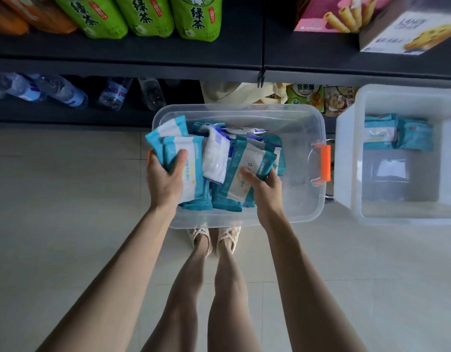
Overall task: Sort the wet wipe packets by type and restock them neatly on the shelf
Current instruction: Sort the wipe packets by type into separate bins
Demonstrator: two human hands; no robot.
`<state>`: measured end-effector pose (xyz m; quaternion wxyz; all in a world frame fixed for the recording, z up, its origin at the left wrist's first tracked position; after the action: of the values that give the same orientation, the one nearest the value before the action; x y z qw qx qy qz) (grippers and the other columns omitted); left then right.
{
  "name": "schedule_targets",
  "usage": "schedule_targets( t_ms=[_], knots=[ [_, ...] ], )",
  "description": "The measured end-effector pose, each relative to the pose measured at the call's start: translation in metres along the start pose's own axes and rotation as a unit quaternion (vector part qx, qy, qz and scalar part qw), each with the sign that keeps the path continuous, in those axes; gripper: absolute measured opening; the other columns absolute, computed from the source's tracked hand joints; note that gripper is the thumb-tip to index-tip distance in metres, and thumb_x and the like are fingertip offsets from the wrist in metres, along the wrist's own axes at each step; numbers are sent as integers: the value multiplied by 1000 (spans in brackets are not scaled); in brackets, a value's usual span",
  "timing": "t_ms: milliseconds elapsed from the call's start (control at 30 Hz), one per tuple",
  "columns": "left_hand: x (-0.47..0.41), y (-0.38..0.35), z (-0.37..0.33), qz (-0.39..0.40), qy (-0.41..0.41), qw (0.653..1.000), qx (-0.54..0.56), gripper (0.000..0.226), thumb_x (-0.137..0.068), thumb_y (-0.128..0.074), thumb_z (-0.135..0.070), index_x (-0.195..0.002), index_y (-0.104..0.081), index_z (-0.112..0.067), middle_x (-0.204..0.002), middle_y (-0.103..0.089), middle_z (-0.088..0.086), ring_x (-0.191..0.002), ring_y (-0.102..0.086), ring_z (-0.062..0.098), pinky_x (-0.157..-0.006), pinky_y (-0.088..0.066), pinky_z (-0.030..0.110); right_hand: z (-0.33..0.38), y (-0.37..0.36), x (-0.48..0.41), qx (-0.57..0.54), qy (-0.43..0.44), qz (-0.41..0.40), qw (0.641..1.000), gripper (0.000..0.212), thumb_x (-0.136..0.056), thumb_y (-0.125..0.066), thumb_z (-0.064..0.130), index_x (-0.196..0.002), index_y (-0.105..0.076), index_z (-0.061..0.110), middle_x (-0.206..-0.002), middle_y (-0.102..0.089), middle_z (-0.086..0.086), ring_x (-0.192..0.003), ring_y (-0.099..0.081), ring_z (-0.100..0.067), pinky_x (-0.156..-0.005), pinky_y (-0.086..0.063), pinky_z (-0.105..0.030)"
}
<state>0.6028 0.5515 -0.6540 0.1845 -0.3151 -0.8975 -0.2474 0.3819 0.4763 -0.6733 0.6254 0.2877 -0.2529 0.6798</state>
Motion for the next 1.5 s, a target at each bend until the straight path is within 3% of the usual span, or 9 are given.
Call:
schedule_targets(
  t_ms=[133,367,600,800,933,1100,1233,1333,1500],
  knots=[
    [37,7,-45,-12,-48,999,-13,22,-94,-57,-25,-101,-43,-10,-79,-52,-9,-57,-52,-10,-56,-41,10,36,14,33,-42,5,27,999,20,-87,-64,6,-102,-56,18,-90,-67,4,-77,-68,-10,-67,-58,-26],
    [132,-52,-94,119,-16,993,-1,24,-96,-49,-40,-111,-51,-22,-89,-57,-21,-74,-54,-13,-66,-42,9,96,92,90,-77,32,62,995,29,-90,-61,14,-118,-53,14,-109,-65,-9,-98,-65,-26,-87,-56,-44],
    [261,-155,-99,279,51,958,46,56,-69,-78,-43,-116,-59,-19,-108,-70,-4,-101,-65,13,-94,-47,34,117,236,129,-60,57,20,996,25,-91,-62,20,-113,-57,10,-98,-68,-4,-86,-65,-17,-74,-56,-32],
    [328,-225,-95,271,75,955,98,19,-82,-69,-20,-100,-66,-21,-102,-73,-2,-98,-67,18,-94,-50,42,135,343,132,-9,56,-27,998,24,-89,-66,19,-106,-51,15,-98,-62,-4,-83,-63,-15,-74,-56,-31],
    [325,-269,-95,232,95,963,95,15,-87,-65,-16,-99,-62,-25,-99,-71,-2,-95,-67,20,-89,-52,42,148,384,104,4,48,-60,997,30,-90,-64,16,-114,-47,12,-103,-60,-7,-88,-61,-18,-79,-55,-35],
    [296,-332,-101,225,40,974,-2,20,-89,-60,-10,-106,-53,-19,-99,-62,-4,-88,-61,10,-67,-49,15,158,413,47,67,27,-63,995,43,-84,-66,16,-117,-40,12,-112,-56,-11,-96,-59,-24,-82,-56,-41],
    [254,-379,-97,216,2,969,-117,36,-86,-66,-16,-117,-48,-9,-103,-58,0,-91,-56,17,-78,-45,29,165,428,-24,210,19,-57,976,44,-75,-65,33,-106,-45,9,-97,-61,-9,-86,-63,-28,-73,-56,-51],
    [228,-413,-92,225,-27,956,-184,38,-83,-70,-17,-114,-49,-9,-104,-58,-2,-92,-57,18,-75,-45,30,170,433,-73,295,30,-48,954,32,-83,-62,16,-110,-47,7,-86,-58,1,-74,-57,-20,-67,-50,-39],
    [193,-461,-83,249,-72,922,-286,41,-79,-74,-18,-113,-54,-12,-111,-62,-2,-94,-59,18,-78,-49,31,169,432,-139,420,49,10,906,39,-84,-62,12,-120,-49,15,-113,-64,-10,-102,-59,-37,-88,-48,-54]
  ],
)
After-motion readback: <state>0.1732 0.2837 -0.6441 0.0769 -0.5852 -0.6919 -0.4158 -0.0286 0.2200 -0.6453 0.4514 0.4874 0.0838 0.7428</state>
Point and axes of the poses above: each hand's wrist, its own x-axis away from the middle knuckle, its own y-axis out of the back of the hand, z = x × y, the point moved 8 cm from there along -x, towards the middle knuckle
